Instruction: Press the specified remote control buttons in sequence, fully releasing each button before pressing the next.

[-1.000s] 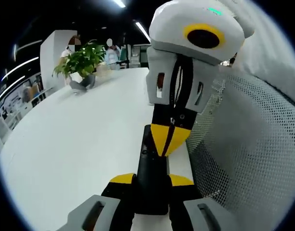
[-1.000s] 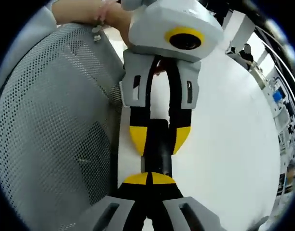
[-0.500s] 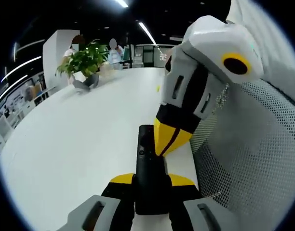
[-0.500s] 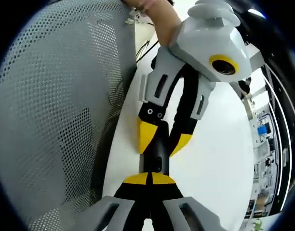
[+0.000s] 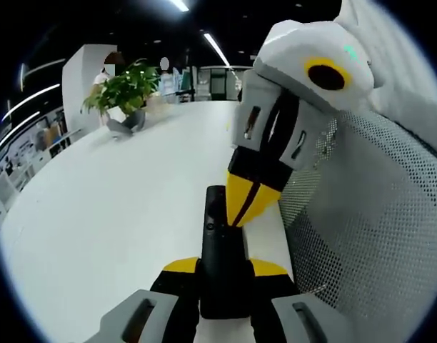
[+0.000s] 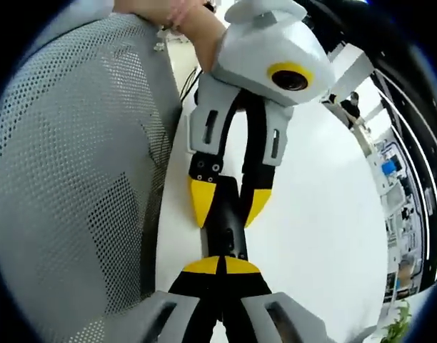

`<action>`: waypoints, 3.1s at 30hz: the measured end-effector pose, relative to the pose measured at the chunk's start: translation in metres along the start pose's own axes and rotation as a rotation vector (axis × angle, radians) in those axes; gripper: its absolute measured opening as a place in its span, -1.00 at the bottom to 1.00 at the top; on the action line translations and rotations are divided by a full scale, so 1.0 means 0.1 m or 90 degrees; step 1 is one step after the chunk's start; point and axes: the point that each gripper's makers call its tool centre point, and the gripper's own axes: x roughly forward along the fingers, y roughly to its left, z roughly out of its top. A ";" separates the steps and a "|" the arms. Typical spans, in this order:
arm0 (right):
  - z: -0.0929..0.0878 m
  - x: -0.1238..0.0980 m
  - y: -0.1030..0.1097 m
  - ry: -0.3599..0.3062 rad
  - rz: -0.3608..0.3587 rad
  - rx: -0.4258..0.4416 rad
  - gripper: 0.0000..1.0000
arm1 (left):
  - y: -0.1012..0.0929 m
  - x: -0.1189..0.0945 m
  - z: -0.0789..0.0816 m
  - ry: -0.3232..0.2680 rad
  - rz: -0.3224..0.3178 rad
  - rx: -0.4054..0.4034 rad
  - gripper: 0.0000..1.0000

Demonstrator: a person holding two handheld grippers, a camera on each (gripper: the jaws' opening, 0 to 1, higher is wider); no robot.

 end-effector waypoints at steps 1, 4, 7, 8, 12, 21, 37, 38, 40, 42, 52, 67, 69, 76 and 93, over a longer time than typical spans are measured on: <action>0.02 -0.01 0.01 -0.002 0.001 -0.004 -1.00 | 0.00 0.00 0.00 0.000 0.000 0.000 -0.51; 0.00 -0.01 0.03 0.001 0.003 -0.008 -1.00 | 0.00 0.00 0.00 -0.001 0.000 -0.001 -0.51; -0.01 -0.02 0.06 -0.003 0.012 -0.010 -1.00 | 0.00 0.00 0.00 -0.001 -0.002 0.000 -0.51; -0.01 -0.02 0.06 -0.003 0.010 -0.011 -1.00 | 0.00 0.00 0.00 -0.001 -0.003 0.000 -0.51; 0.00 0.01 0.06 0.014 0.004 -0.041 -1.00 | -0.01 0.00 0.01 0.002 -0.003 0.000 -0.51; 0.01 -0.01 0.05 -0.021 0.031 0.073 -1.00 | 0.00 0.00 0.00 0.001 -0.003 -0.003 -0.51; -0.02 -0.12 0.13 -0.052 0.058 0.190 -1.00 | -0.18 0.07 0.04 0.005 -0.054 0.036 -0.51; -0.02 -0.11 0.12 -0.053 0.058 0.191 -1.00 | -0.18 0.07 0.04 0.004 -0.054 0.035 -0.51; -0.02 -0.10 0.10 -0.049 0.060 0.207 -1.00 | -0.18 0.07 0.04 0.004 -0.055 0.034 -0.51; -0.02 -0.09 0.10 -0.043 0.067 0.221 -1.00 | -0.18 0.07 0.04 0.005 -0.055 0.034 -0.51; -0.02 -0.09 0.09 -0.045 0.089 0.299 -1.00 | -0.19 0.06 0.03 0.007 -0.055 0.031 -0.51; -0.05 -0.07 0.01 -0.026 0.133 0.316 -1.00 | -0.18 0.06 0.02 0.012 -0.052 0.036 -0.51; -0.05 -0.04 -0.01 -0.015 0.135 0.314 -1.00 | -0.18 0.06 0.03 0.010 -0.054 0.030 -0.51; -0.06 -0.01 -0.02 0.045 0.160 0.302 -1.00 | -0.20 0.06 0.04 0.009 -0.054 0.029 -0.50; 0.11 -0.09 0.10 -0.020 0.155 0.308 -1.00 | -0.18 0.08 0.05 0.011 -0.054 0.035 -0.50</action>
